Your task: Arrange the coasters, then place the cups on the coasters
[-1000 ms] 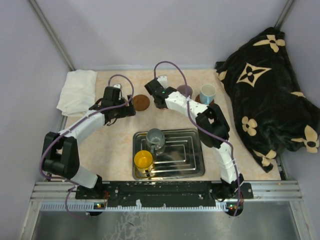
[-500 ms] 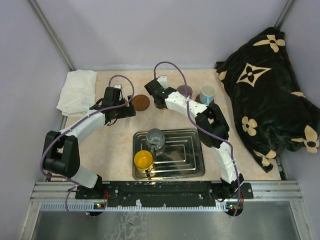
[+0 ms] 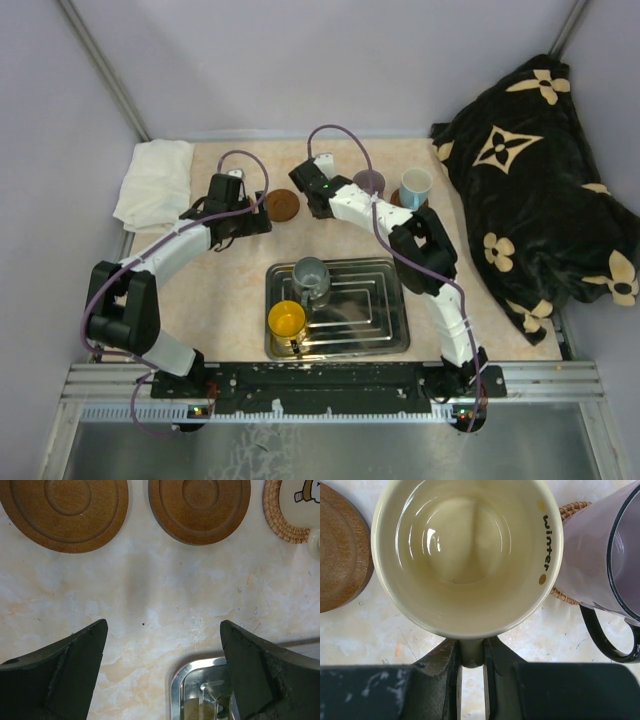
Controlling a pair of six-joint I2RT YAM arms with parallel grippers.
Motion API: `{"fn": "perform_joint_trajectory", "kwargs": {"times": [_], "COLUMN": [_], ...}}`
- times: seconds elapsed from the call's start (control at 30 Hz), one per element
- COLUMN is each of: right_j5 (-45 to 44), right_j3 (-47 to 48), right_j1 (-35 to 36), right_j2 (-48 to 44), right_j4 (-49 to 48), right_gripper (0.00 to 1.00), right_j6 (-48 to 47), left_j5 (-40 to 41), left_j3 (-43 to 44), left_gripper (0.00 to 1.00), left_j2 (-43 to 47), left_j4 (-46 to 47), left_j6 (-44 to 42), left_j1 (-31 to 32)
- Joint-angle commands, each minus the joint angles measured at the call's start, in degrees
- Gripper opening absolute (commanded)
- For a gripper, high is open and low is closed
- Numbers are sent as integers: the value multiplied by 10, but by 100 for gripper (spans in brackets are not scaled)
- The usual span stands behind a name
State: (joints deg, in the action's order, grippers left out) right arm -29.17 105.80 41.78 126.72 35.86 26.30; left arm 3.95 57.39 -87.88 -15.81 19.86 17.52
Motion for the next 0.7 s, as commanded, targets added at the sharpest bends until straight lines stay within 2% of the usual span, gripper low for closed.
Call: {"fn": "perform_joint_trajectory", "kwargs": {"times": [0.0,0.17,0.27,0.37,0.43,0.5,0.67], "right_j5": [-17,-11,-9,-11,-18,-21,-20], "right_j3": [17,12,8,6,6,3,1], "right_j1": [-3,-2,-2,0,2,3,7], "right_j2": [-2,1,0,-4,-6,-8,-15], "right_j4": [-46,-43,-42,-37,-33,-32,-34], "right_gripper": [0,0,23,52,65,69,71], "right_j6": [14,18,21,24,25,25,17], "left_j5": [-5,-6,-7,-7,-7,-7,-10], "left_j3": [8,8,8,7,7,8,6], "left_gripper": [100,100,100,100,100,100,100], "left_j2": [-6,-7,-7,-7,-7,-8,-6], "left_j4": [1,0,0,0,0,0,0], "left_j6": [-3,-3,-3,-3,-3,-3,0], "left_j1": [-3,-3,-3,-3,-3,-3,-3]}}
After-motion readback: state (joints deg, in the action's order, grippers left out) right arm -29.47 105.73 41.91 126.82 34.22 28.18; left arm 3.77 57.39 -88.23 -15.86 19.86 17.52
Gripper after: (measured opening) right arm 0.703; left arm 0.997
